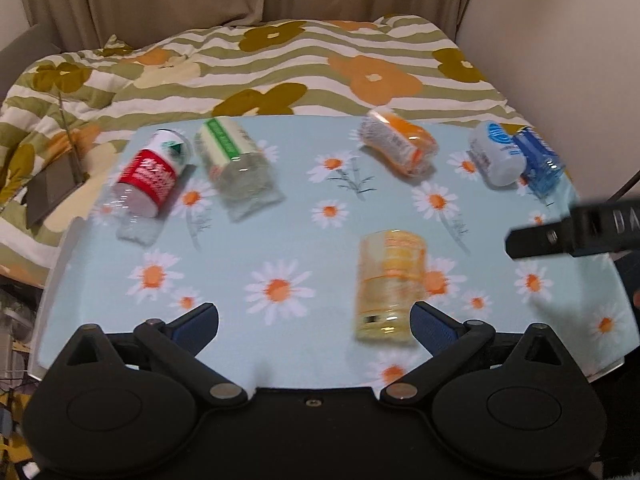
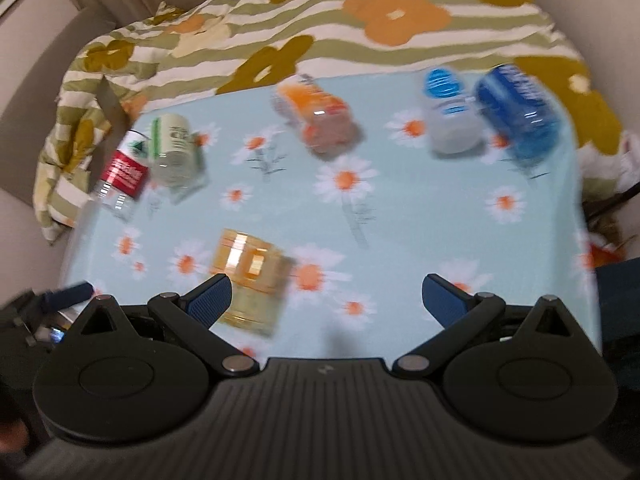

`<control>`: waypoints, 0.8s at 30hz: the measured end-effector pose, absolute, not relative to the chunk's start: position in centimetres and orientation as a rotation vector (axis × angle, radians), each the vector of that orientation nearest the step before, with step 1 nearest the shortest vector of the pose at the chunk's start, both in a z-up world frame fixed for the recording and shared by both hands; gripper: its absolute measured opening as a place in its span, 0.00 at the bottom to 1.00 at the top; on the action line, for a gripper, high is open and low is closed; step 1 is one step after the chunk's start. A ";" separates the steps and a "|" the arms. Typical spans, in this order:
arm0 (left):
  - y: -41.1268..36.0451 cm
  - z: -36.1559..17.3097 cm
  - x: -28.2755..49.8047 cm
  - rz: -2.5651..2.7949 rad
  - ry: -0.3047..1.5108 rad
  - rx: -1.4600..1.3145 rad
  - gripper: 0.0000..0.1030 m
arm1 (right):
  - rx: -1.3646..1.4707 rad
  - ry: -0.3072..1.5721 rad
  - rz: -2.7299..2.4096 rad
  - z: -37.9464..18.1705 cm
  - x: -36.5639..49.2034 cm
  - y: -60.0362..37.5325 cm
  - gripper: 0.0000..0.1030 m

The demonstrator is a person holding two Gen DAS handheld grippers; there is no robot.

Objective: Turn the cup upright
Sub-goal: 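Reach the right gripper to the cup and grasp it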

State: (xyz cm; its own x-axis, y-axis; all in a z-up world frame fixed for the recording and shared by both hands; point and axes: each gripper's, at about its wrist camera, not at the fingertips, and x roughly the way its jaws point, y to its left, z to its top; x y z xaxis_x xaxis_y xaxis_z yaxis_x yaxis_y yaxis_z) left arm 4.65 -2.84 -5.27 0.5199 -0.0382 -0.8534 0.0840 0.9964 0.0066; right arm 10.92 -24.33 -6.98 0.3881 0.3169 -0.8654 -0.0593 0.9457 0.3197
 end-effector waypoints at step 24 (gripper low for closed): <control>6.3 -8.8 6.3 -0.089 1.079 0.039 1.00 | 0.533 1.384 0.155 -15.6 17.2 -18.5 0.72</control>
State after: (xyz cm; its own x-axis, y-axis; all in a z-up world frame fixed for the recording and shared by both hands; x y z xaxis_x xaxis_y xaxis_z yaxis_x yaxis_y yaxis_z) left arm 6.29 6.26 -8.78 0.4686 -0.0530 -0.8818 0.0913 0.9958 -0.0114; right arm 17.22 -18.49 -15.56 0.1970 0.4087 -0.8912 0.2016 0.8727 0.4448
